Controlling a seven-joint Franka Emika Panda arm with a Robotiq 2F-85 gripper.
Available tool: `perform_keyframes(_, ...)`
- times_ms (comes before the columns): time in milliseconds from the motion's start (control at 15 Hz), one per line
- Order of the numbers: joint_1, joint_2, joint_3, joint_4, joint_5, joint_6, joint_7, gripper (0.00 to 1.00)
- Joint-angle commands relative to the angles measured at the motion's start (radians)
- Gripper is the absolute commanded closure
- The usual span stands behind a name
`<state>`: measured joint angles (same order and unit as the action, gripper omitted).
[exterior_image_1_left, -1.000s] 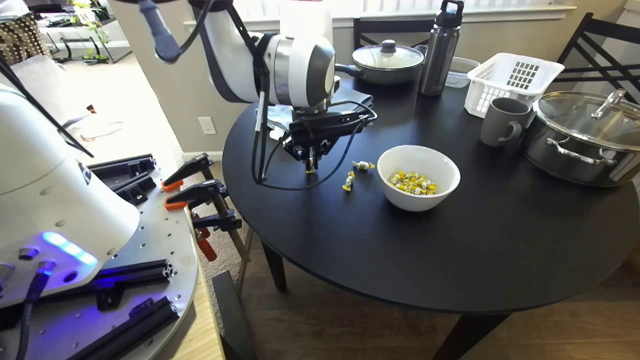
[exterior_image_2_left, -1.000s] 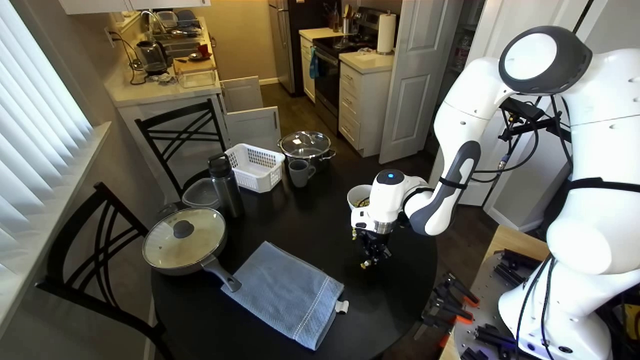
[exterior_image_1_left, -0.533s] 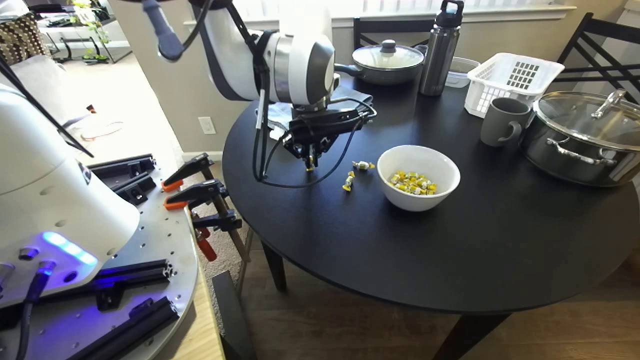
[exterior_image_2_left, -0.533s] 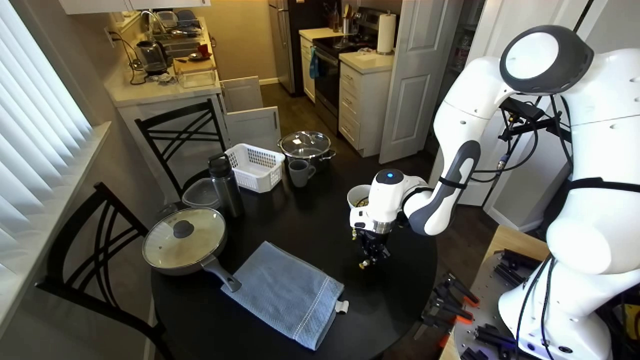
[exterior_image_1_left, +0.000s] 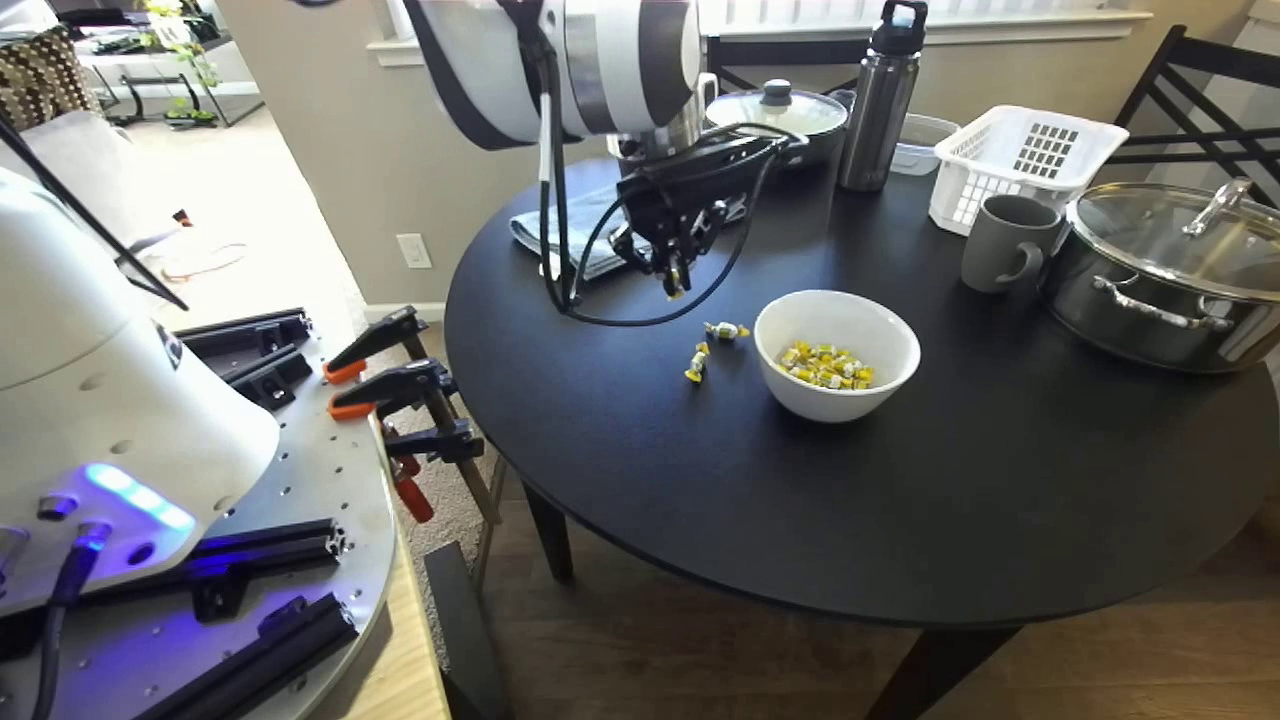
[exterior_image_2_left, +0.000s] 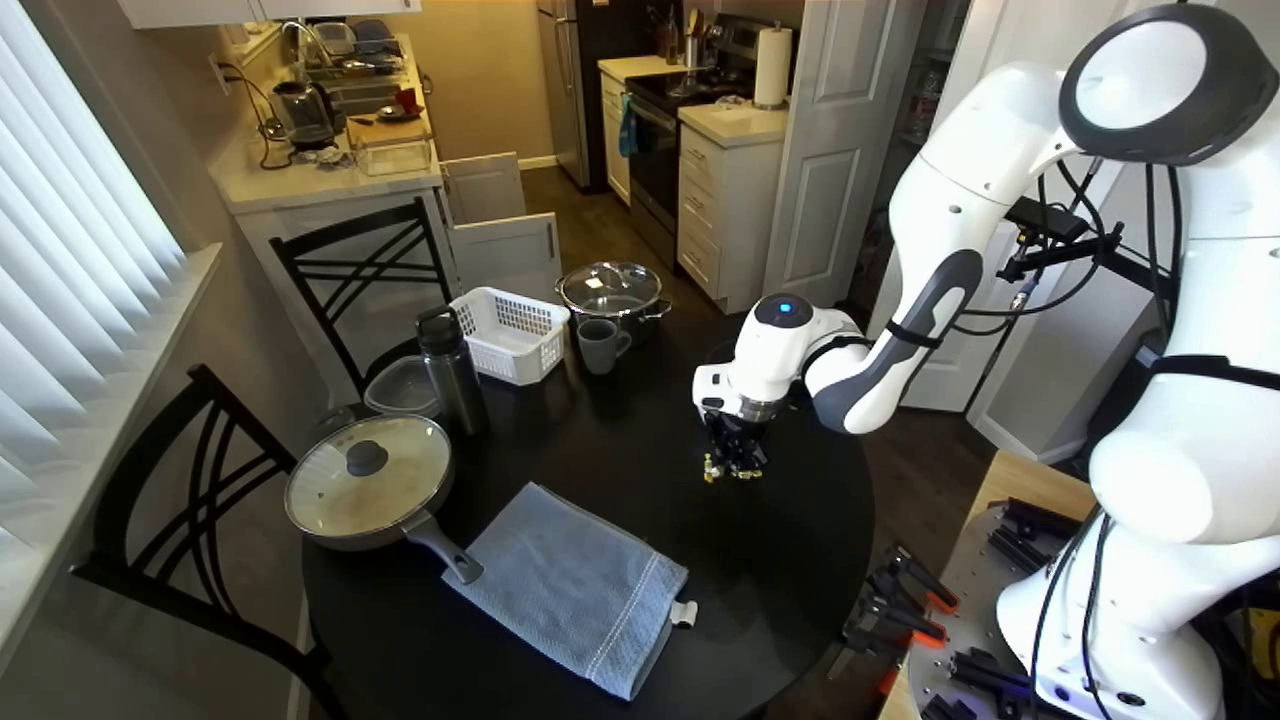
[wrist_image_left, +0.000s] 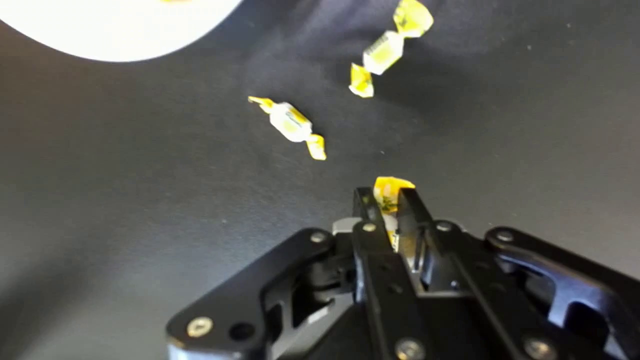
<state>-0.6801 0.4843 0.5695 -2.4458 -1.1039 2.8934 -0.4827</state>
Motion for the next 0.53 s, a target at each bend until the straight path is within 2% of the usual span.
perform_keyframes(0, 0.137, -0.194, -0.175, -0.026, 0.043, 0.035, 0.009, 0.96)
perform_keyframes(67, 0.172, -0.218, -0.227, -0.018, 0.036, 0.033, 0.024, 0.96)
perform_keyframes(133, 0.100, -0.216, -0.182, 0.003, -0.083, -0.018, 0.113, 0.96)
perform_keyframes(200, 0.137, -0.241, -0.233, 0.011, -0.122, -0.035, 0.159, 0.96)
perform_keyframes(467, 0.156, -0.274, -0.272, 0.024, -0.282, -0.136, 0.347, 0.96)
